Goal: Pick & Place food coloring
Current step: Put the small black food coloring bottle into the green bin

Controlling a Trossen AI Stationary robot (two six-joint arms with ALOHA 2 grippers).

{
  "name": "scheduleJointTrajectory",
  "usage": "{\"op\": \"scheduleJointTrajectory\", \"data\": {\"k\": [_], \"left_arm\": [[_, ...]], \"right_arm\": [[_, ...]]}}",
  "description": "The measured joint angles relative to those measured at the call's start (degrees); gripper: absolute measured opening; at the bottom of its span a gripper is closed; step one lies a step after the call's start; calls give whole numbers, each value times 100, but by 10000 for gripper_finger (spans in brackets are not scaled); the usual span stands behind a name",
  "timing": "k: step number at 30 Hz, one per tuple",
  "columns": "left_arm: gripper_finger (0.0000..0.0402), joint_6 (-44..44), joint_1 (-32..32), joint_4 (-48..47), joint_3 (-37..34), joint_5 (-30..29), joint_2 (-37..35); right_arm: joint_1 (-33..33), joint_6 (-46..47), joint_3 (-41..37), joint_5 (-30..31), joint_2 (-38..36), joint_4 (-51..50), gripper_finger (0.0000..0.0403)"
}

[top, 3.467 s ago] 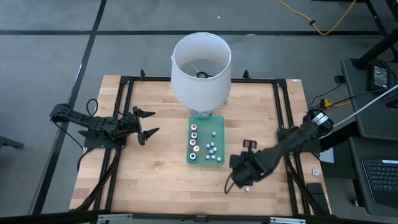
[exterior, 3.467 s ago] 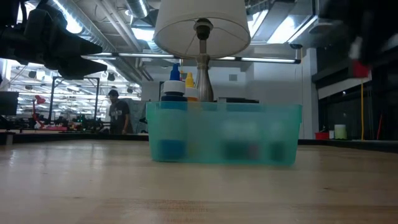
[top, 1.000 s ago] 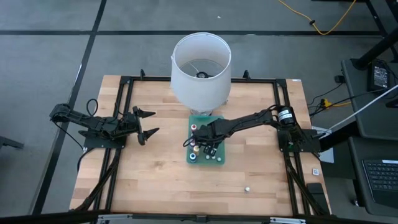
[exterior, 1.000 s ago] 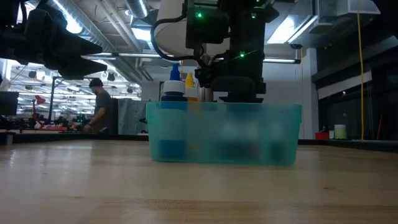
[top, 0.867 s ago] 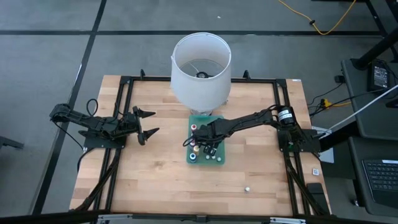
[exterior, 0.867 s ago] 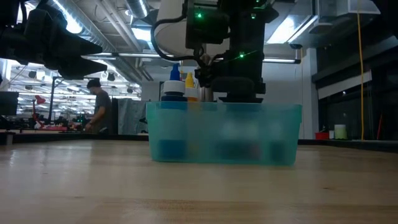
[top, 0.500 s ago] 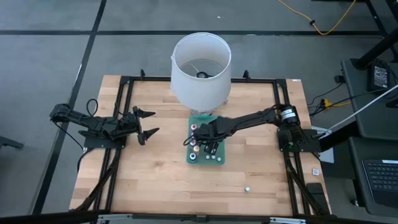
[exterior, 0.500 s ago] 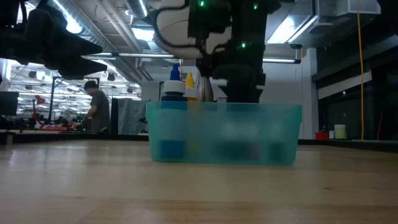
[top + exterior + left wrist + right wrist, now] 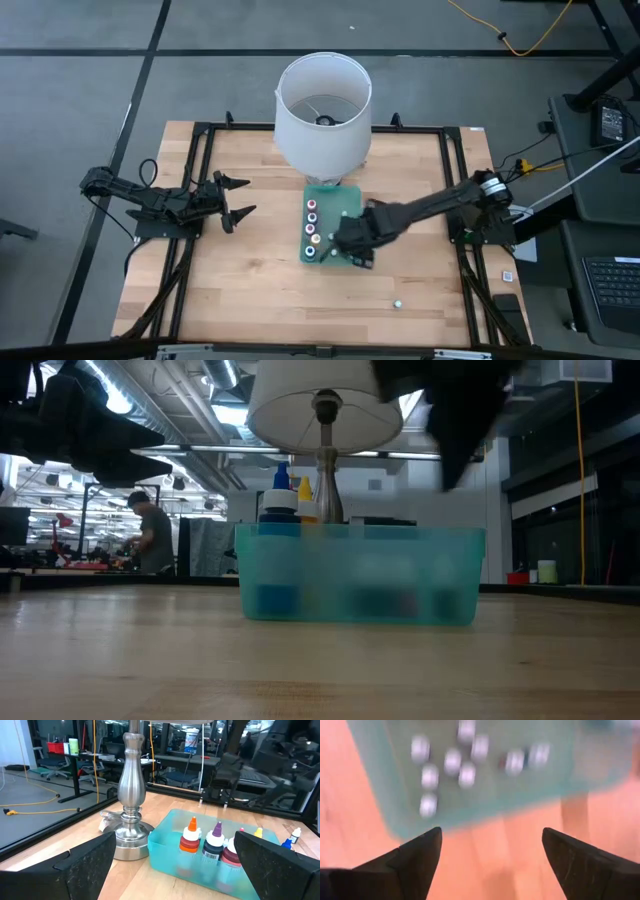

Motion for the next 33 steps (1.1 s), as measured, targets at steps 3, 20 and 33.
{"op": "scheduleJointTrajectory", "data": {"k": [3,20,33], "left_arm": [[400,0,0,0,-1,0,2],[400,-1,0,0,-1,0,2],[400,-1,-1,0,0,0,2]], "right_arm": [[310,839,0,-362,-75,-665,350],[2456,3490,-133,-693,-38,-689,351],[3120,4057,-846,-839,175,528,351]]}}
